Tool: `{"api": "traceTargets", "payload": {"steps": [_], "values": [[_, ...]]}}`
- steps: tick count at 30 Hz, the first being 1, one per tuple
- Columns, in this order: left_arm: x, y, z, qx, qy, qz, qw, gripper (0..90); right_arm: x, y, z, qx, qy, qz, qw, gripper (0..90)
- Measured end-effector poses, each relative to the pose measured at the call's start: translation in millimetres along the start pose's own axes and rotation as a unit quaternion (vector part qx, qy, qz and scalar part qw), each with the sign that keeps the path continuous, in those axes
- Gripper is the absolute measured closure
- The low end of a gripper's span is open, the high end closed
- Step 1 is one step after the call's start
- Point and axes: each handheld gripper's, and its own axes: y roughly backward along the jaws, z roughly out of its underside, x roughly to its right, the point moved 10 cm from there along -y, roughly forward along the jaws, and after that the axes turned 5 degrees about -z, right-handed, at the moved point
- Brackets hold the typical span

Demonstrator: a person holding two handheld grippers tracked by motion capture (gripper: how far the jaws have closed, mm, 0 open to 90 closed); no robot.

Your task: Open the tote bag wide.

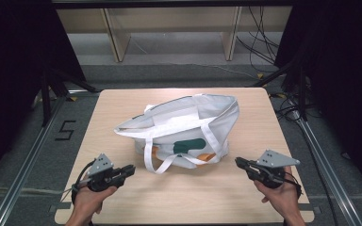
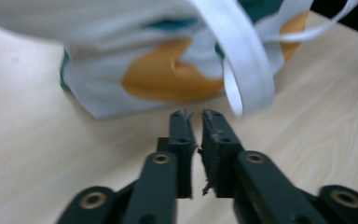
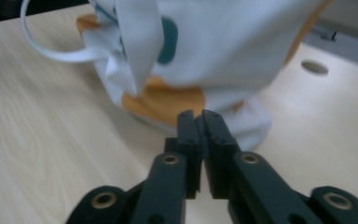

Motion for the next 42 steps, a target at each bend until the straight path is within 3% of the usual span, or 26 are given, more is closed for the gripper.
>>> {"api": "traceTargets", "payload": {"steps": [1,2,4,7,8,9,11,15,16,19,23,24,25,26,28,29,30,31,32,33,34,36,38,40,41,42], "values": [[0.0,0.0,0.0,0.000,0.000,0.000,1.0000,88.2,0.0,0.0,0.0,0.000,0.000,0.000,1.0000,90.0],[-3.5,-1.5,-17.0,0.002,-0.015,0.001,0.9999,89.4,2.5,-2.7,-21.3,0.009,0.016,-0.003,0.9998,90.0],[-7.4,-5.0,-34.9,0.005,-0.022,0.002,0.9997,89.5,6.6,-6.3,-41.8,0.020,0.026,0.000,0.9994,90.0],[-16.1,-11.8,-60.6,0.013,-0.021,-0.008,0.9997,88.9,13.4,-11.0,-74.8,0.030,0.037,0.005,0.9989,90.0],[-16.1,-11.8,-60.6,0.013,-0.021,-0.008,0.9997,89.2,14.8,-12.7,-85.0,0.031,0.038,0.005,0.9988,90.0],[-19.4,-15.4,-75.0,0.015,-0.024,-0.006,0.9996,89.2,15.8,-13.7,-94.7,0.032,0.040,0.005,0.9987,90.0],[-21.6,-18.6,-87.5,0.016,-0.026,-0.004,0.9995,89.2,20.1,-15.2,-114.0,0.036,0.058,0.013,0.9976,90.0],[-27.8,-24.7,-106.6,0.020,-0.023,-0.010,0.9995,89.1,25.7,-18.4,-137.5,0.038,0.071,0.019,0.9966,90.0],[-32.6,-29.6,-115.3,0.021,-0.021,-0.016,0.9994,89.0,34.6,-21.3,-151.4,0.035,0.077,0.030,0.9960,90.0],[-40.2,-40.6,-123.6,0.015,-0.020,-0.023,0.9994,89.0,47.9,-28.8,-160.4,0.027,0.073,0.040,0.9961,90.0],[-49.7,-55.7,-122.8,0.007,-0.015,-0.035,0.9992,88.9,60.8,-43.2,-153.9,-0.002,0.062,0.049,0.9969,90.0],[-56.7,-67.7,-117.9,-0.003,-0.008,-0.043,0.9991,88.8,69.6,-55.8,-144.0,-0.019,0.063,0.057,0.9962,90.0],[-56.7,-67.7,-117.9,-0.003,-0.008,-0.043,0.9991,88.7,69.6,-55.8,-144.0,-0.019,0.063,0.057,0.9962,90.0],[-61.2,-74.2,-115.2,-0.009,-0.003,-0.046,0.9989,88.7,77.8,-64.0,-131.4,-0.041,0.056,0.068,0.9953,90.0],[-66.9,-82.7,-110.1,-0.017,0.000,-0.050,0.9986,88.6,80.8,-67.6,-126.6,-0.044,0.051,0.070,0.9953,90.0],[-70.8,-88.9,-105.1,-0.029,-0.003,-0.053,0.9982,88.6,88.8,-77.7,-105.3,-0.074,0.040,0.071,0.9939,90.0],[-73.9,-92.1,-101.4,-0.038,-0.010,-0.059,0.9975,88.6,88.8,-77.7,-105.3,-0.074,0.040,0.071,0.9939,90.0],[-84.3,-104.3,-90.5,-0.057,-0.016,-0.074,0.9955,87.1,95.9,-86.1,-84.3,-0.100,0.030,0.071,0.9920,90.0],[-84.3,-104.3,-90.5,-0.057,-0.016,-0.074,0.9955,87.3,98.0,-89.0,-73.0,-0.115,0.021,0.067,0.9909,90.0],[-89.8,-107.7,-83.9,-0.071,-0.018,-0.075,0.9945,87.3,98.0,-89.0,-73.0,-0.115,0.021,0.067,0.9909,90.0],[-94.8,-114.4,-73.8,-0.084,-0.006,-0.067,0.9942,88.8,100.5,-95.1,-54.5,-0.124,-0.004,0.061,0.9905,90.0],[-95.4,-117.6,-69.8,-0.086,-0.006,-0.066,0.9941,89.5,99.1,-102.2,-39.1,-0.135,-0.011,0.044,0.9898,90.0],[-96.0,-124.2,-54.9,-0.112,-0.040,-0.081,0.9896,89.6,95.4,-110.8,-23.8,-0.150,-0.023,0.034,0.9878,90.0],[-96.9,-126.4,-52.5,-0.107,-0.042,-0.091,0.9893,89.7,95.0,-123.3,-5.5,-0.166,-0.014,0.040,0.9852,90.0],[-99.0,-125.8,-51.3,-0.108,-0.037,-0.089,0.9895,89.7,94.2,-125.6,4.4,-0.188,-0.014,0.038,0.9813,90.0],[-101.1,-125.2,-50.3,-0.111,-0.040,-0.089,0.9890,89.7,93.3,-130.2,10.6,-0.182,-0.025,0.041,0.9821,90.0]]}}
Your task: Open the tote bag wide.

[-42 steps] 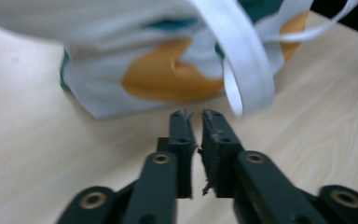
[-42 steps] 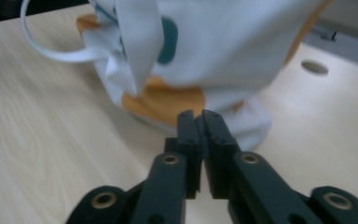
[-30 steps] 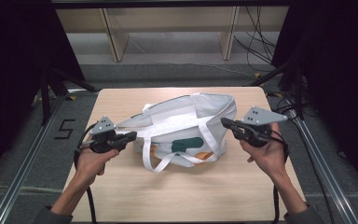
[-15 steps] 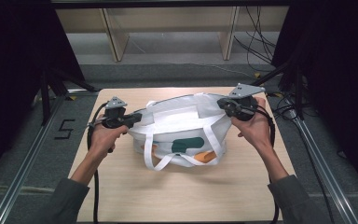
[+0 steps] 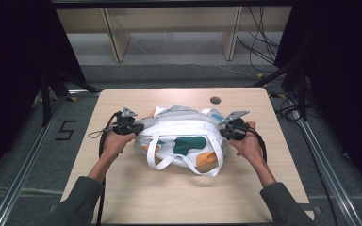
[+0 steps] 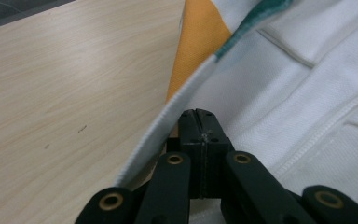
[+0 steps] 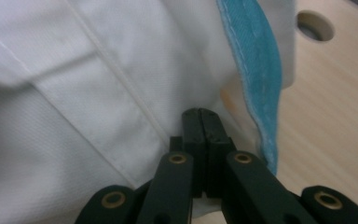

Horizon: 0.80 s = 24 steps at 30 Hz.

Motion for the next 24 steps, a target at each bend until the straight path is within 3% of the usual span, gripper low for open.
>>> {"api": "traceTargets", "payload": {"steps": [2,5,6,7,8,9,11,12,14,16,17,19,20,21,23,24], "values": [[-0.3,1.5,0.0,-0.003,0.012,0.003,0.9999,89.7,2.6,1.0,-0.8,0.009,-0.005,0.001,0.9999,90.0],[1.1,5.3,-3.5,0.002,0.010,0.007,0.9999,89.6,4.2,12.0,-6.4,0.003,0.001,0.004,1.0000,90.0],[5.1,10.9,-12.8,0.028,0.028,0.018,0.9991,89.6,2.3,24.6,-21.3,0.029,-0.002,-0.003,0.9996,90.0],[7.4,13.8,-17.7,0.038,0.033,0.025,0.9984,89.6,0.0,29.7,-31.3,0.051,-0.007,-0.008,0.9986,90.0],[10.2,15.5,-22.1,0.043,0.032,0.029,0.9981,89.5,-3.8,34.6,-42.5,0.071,-0.009,-0.014,0.9974,90.0],[10.2,15.5,-22.1,0.043,0.032,0.029,0.9981,89.5,-6.6,37.9,-53.8,0.085,0.005,-0.023,0.9961,90.0],[21.0,15.1,-33.3,0.051,0.026,0.038,0.9976,89.0,-14.4,36.8,-72.1,0.100,0.016,-0.026,0.9946,90.0],[21.0,15.1,-33.3,0.051,0.026,0.038,0.9976,88.9,-18.3,33.0,-79.0,0.100,0.018,-0.024,0.9945,90.0],[33.4,11.4,-39.7,0.049,0.019,0.047,0.9975,88.6,-17.9,19.5,-87.7,0.086,0.023,-0.016,0.9959,90.0],[36.1,10.4,-41.0,0.049,0.015,0.047,0.9976,88.6,-18.4,13.5,-90.1,0.074,0.017,-0.022,0.9968,90.0],[39.5,9.2,-42.3,0.047,0.010,0.050,0.9976,88.6,-20.8,0.2,-91.6,0.056,-0.001,-0.037,0.9977,90.0],[39.9,8.4,-43.3,0.049,0.011,0.052,0.9974,88.7,-22.1,-6.3,-91.0,0.050,-0.003,-0.044,0.9978,90.0],[40.8,6.7,-44.5,0.053,0.025,0.058,0.9966,88.6,-28.5,-9.6,-85.2,0.028,-0.007,-0.056,0.9980,90.0],[40.8,6.7,-44.5,0.053,0.025,0.058,0.9966,88.6,-28.5,-9.6,-85.2,0.028,-0.007,-0.056,0.9980,90.0],[39.7,1.7,-41.0,0.042,0.017,0.060,0.9972,88.5,-38.4,4.6,-76.5,0.019,0.006,-0.091,0.9956,90.0],[39.7,1.7,-41.0,0.042,0.017,0.060,0.9972,88.6,-45.5,9.2,-74.2,0.025,0.017,-0.118,0.9926,90.0]]}}
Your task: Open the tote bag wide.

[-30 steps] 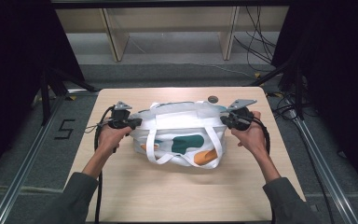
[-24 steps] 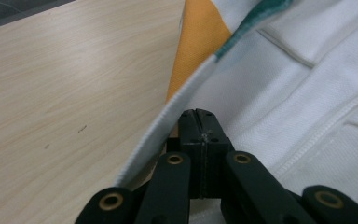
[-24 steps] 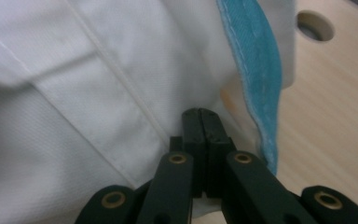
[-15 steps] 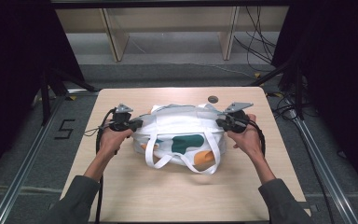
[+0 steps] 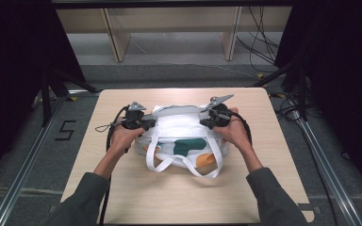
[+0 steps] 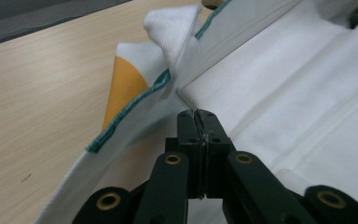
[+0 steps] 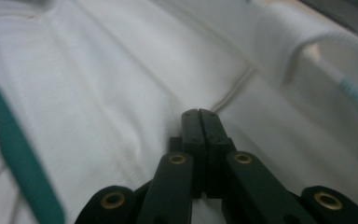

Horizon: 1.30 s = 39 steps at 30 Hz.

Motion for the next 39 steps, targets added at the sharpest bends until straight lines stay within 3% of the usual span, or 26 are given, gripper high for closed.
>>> {"api": "traceTargets", "payload": {"steps": [4,5,7,8,11,13,14,15,16,17,18,19,20,21,22,23,25,26,27,28,29,32,33,34,36,39], "values": [[0.3,-3.8,-1.2,0.000,0.010,-0.001,1.0000,88.9,-20.1,6.8,17.0,-0.015,0.015,-0.022,0.9995,90.0],[0.4,-3.5,-2.1,0.000,0.006,-0.003,1.0000,88.9,-36.4,10.8,30.5,-0.043,0.044,-0.038,0.9974,90.0],[2.5,-3.3,-2.8,-0.003,0.001,-0.001,1.0000,88.9,-45.7,9.5,36.0,-0.042,0.061,-0.042,0.9963,90.0],[3.6,-3.7,-2.9,-0.004,-0.001,0.001,1.0000,89.1,-62.6,7.4,51.5,-0.055,0.080,-0.048,0.9942,90.0],[7.5,-5.0,-5.3,-0.004,-0.010,-0.006,0.9999,89.3,-66.8,3.4,63.4,-0.059,0.082,-0.028,0.9945,90.0],[12.0,-1.9,-7.1,0.001,-0.003,0.009,1.0000,89.3,-63.4,4.4,59.9,-0.044,0.081,-0.026,0.9954,90.0],[24.7,5.7,-10.7,0.009,-0.009,0.029,0.9995,89.3,-59.1,6.4,53.2,-0.024,0.087,-0.025,0.9956,90.0],[24.7,5.7,-10.7,0.009,-0.009,0.029,0.9995,89.2,-59.1,6.4,53.2,-0.024,0.087,-0.025,0.9956,90.0],[43.5,12.3,-11.8,0.007,-0.023,0.060,0.9979,89.0,-60.1,8.3,48.9,-0.012,0.068,-0.018,0.9974,90.0],[43.5,12.3,-11.8,0.007,-0.023,0.060,0.9979,89.0,-59.4,9.5,46.6,-0.010,0.072,-0.018,0.9972,90.0],[55.3,14.1,-11.6,0.005,-0.025,0.084,0.9962,89.0,-59.4,9.5,46.6,-0.010,0.072,-0.018,0.9972,90.0],[82.1,15.2,-7.3,-0.012,-0.037,0.132,0.9904,88.9,-58.4,7.6,42.5,-0.002,0.075,-0.017,0.9970,90.0],[94.3,15.1,-3.3,-0.026,-0.052,0.154,0.9864,88.4,-58.4,7.6,42.2,-0.002,0.072,-0.016,0.9973,90.0],[94.3,15.1,-3.3,-0.026,-0.052,0.154,0.9864,88.2,-57.6,8.1,42.5,-0.004,0.073,-0.015,0.9972,90.0],[102.6,12.9,0.8,-0.041,-0.070,0.154,0.9847,87.8,-57.6,8.5,43.1,-0.006,0.070,-0.018,0.9974,90.0],[108.9,8.9,3.8,-0.052,-0.088,0.152,0.9831,87.5,-57.4,8.1,42.7,-0.003,0.071,-0.018,0.9973,90.0],[109.2,-7.7,2.5,-0.069,-0.103,0.132,0.9834,88.3,-59.0,7.5,42.7,-0.001,0.071,-0.017,0.9973,90.0],[108.8,-13.3,-0.4,-0.067,-0.088,0.126,0.9858,89.0,-60.5,8.1,43.4,-0.003,0.072,-0.016,0.9973,90.0],[108.8,-13.3,-0.4,-0.067,-0.088,0.126,0.9858,89.2,-60.5,8.1,43.4,-0.003,0.072,-0.016,0.9973,90.0],[103.9,-22.9,-6.4,-0.060,-0.069,0.115,0.9892,89.3,-64.9,9.8,44.8,-0.004,0.073,-0.020,0.9971,90.0],[97.7,-27.6,-8.6,-0.060,-0.072,0.096,0.9909,89.3,-66.1,9.8,45.9,-0.004,0.080,-0.019,0.9966,90.0],[88.1,-35.9,-12.8,-0.062,-0.060,0.086,0.9925,89.4,-72.2,8.5,52.4,-0.018,0.077,-0.026,0.9965,90.0],[76.8,-44.1,-19.1,-0.058,-0.056,0.057,0.9951,89.6,-78.0,5.6,58.5,-0.027,0.076,-0.028,0.9964,90.0],[69.6,-48.7,-21.4,-0.059,-0.067,0.037,0.9953,89.6,-79.7,4.3,61.1,-0.030,0.080,-0.027,0.9960,90.0],[63.8,-52.6,-22.8,-0.068,-0.069,0.028,0.9949,89.6,-80.7,3.1,63.0,-0.031,0.089,-0.026,0.9952,90.0],[45.3,-72.0,-31.8,-0.083,-0.044,0.006,0.9955,89.7,-92.2,-0.4,73.9,-0.049,0.099,-0.029,0.9935,90.0]]}}
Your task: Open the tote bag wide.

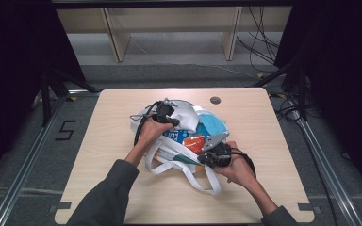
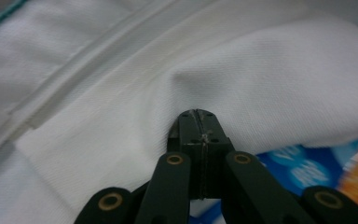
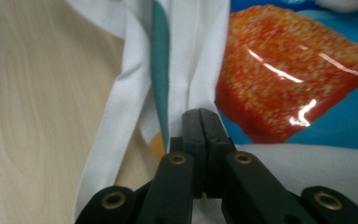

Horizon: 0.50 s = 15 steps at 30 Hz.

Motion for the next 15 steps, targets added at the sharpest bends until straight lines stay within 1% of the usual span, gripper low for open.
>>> {"api": "traceTargets", "payload": {"steps": [1,2,3,4,5,6,7,8,9,10,11,12,13,14,15], "values": [[0.0,0.0,0.0,0.000,0.000,0.000,1.0000,89.7,0.0,0.0,0.0,0.000,0.000,0.000,1.0000,90.0],[-2.6,-2.8,-3.9,0.000,0.015,0.004,0.9999,89.7,-3.5,-1.9,1.7,-0.005,0.006,-0.004,1.0000,90.0],[-9.4,-7.0,-11.3,0.000,0.026,-0.011,0.9996,89.8,-6.4,-6.4,7.1,-0.021,0.016,0.000,0.9997,90.0],[-9.4,-7.0,-11.3,0.000,0.026,-0.011,0.9996,89.7,-6.4,-6.4,7.1,-0.021,0.016,0.000,0.9997,90.0],[-8.2,-7.9,-13.1,-0.007,0.012,-0.026,0.9996,89.7,-6.5,-9.1,10.2,-0.024,0.009,0.000,0.9997,90.0],[-6.7,-5.9,-13.2,-0.009,0.009,-0.030,0.9995,89.7,-4.5,-9.1,9.5,-0.019,0.012,-0.005,0.9997,90.0],[-4.4,-2.2,-13.5,-0.006,0.004,-0.027,0.9996,89.7,-4.3,-7.9,8.1,-0.013,0.014,-0.011,0.9998,90.0],[-4.4,-2.2,-13.5,-0.006,0.004,-0.027,0.9996,89.6,-4.3,-7.9,8.1,-0.013,0.014,-0.011,0.9998,90.0],[0.4,9.4,-13.4,0.009,0.000,-0.013,0.9999,89.5,-2.5,1.5,1.8,0.011,-0.016,-0.012,0.9997,90.0],[0.4,16.0,-12.9,0.016,-0.006,-0.010,0.9998,89.3,3.1,9.7,-7.1,0.038,-0.018,-0.008,0.9991,90.0],[-1.6,22.7,-11.6,0.018,-0.012,-0.011,0.9997,88.8,8.7,18.5,-16.6,0.060,-0.013,0.001,0.9981,90.0],[-5.7,28.4,-10.5,0.023,-0.010,-0.016,0.9996,88.4,19.4,29.0,-25.6,0.073,-0.009,0.021,0.9971,90.0],[-5.7,28.4,-10.5,0.023,-0.010,-0.016,0.9996,88.4,29.8,37.7,-36.2,0.088,-0.005,0.040,0.9953,90.0],[-10.1,33.7,-9.1,0.028,-0.004,-0.013,0.9995,88.4,29.8,37.7,-36.2,0.088,-0.005,0.040,0.9953,90.0],[-14.3,38.1,-6.8,0.030,0.001,-0.008,0.9995,88.4,39.0,43.9,-46.8,0.099,0.001,0.050,0.9939,90.0]]}}
